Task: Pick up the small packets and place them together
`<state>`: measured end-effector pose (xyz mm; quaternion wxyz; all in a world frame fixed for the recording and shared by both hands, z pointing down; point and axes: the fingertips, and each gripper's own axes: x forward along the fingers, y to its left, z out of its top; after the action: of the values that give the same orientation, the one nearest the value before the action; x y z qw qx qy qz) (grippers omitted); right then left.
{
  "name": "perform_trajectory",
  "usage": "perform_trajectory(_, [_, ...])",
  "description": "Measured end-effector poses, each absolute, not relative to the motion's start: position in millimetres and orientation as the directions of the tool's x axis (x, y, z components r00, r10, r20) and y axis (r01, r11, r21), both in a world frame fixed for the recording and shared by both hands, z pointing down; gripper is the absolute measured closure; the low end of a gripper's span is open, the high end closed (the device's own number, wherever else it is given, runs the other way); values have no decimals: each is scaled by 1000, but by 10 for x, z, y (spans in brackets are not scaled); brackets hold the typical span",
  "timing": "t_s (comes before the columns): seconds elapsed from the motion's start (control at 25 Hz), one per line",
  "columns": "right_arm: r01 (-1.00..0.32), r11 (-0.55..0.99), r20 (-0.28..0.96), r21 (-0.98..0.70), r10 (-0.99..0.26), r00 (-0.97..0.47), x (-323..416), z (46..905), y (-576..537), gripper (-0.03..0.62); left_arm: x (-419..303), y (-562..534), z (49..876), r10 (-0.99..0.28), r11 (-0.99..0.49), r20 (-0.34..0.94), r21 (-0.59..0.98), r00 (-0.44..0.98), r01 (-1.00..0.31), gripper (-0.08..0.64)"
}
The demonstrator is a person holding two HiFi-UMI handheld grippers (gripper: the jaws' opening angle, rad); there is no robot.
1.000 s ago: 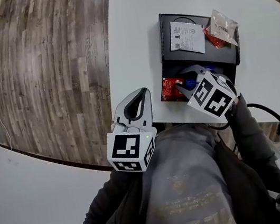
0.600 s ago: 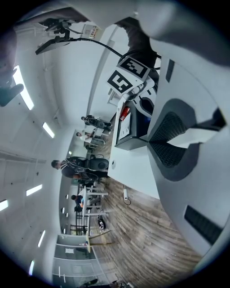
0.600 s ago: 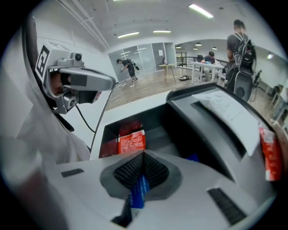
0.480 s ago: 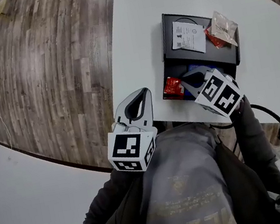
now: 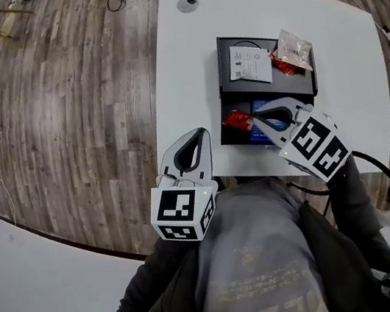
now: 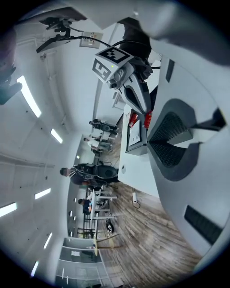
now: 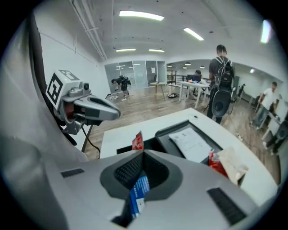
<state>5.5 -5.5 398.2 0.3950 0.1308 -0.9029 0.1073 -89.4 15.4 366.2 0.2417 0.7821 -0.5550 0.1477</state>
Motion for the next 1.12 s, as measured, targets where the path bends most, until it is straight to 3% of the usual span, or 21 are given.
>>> perform_trajectory(0.32, [-427, 901, 664, 78, -366, -652, 250, 3290, -586, 588, -898, 7, 3388, -843, -291, 416, 182, 342, -939, 557])
perform_trajectory(1.12, [-529, 844, 735, 88, -413, -538, 248, 3696, -1325, 588, -1081, -64, 3593, -824, -179, 506, 193, 254, -965, 557])
